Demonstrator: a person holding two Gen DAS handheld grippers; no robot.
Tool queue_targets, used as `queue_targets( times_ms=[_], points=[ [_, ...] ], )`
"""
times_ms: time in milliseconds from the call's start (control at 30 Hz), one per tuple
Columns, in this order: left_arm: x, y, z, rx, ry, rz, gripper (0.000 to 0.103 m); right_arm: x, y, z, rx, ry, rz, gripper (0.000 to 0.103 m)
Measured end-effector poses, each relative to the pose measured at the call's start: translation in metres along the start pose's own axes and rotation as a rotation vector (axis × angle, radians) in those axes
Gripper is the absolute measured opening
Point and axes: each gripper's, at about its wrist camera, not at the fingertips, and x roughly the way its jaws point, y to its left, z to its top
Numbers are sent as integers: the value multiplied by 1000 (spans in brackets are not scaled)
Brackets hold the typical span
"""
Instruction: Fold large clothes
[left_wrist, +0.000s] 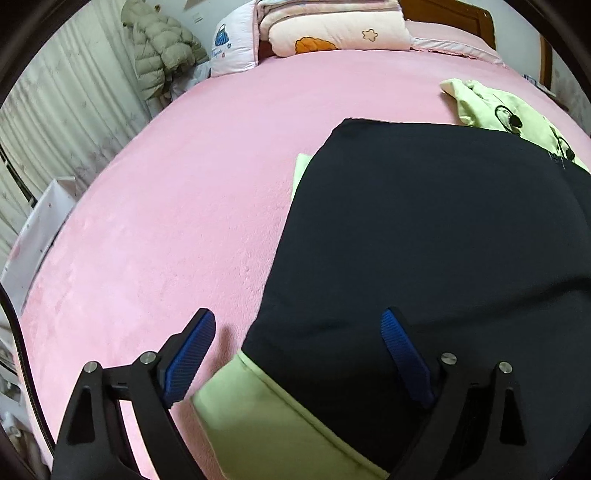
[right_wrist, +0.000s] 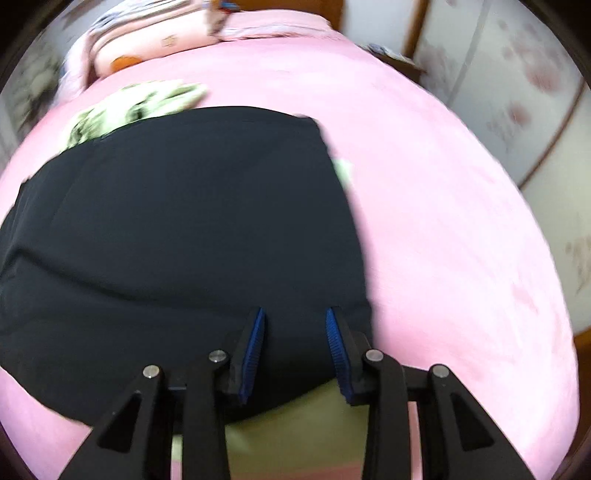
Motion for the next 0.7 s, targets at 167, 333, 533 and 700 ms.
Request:
queue_targets(
  times_ms=[167,333,533,700],
  points=[
    [3,-10,3,3,5,36,92,10,16,2,-14,7,-82,30],
    [-3,6,20,-37,119,-31,92,-2,8,15,90,63,-30,30],
    [-61,2,44,5,155,-151,92,-67,9,28,111,68,132,30],
    [-108,-11,85,46,172,-282,92,-115,31,64,52,70,238,30]
  ],
)
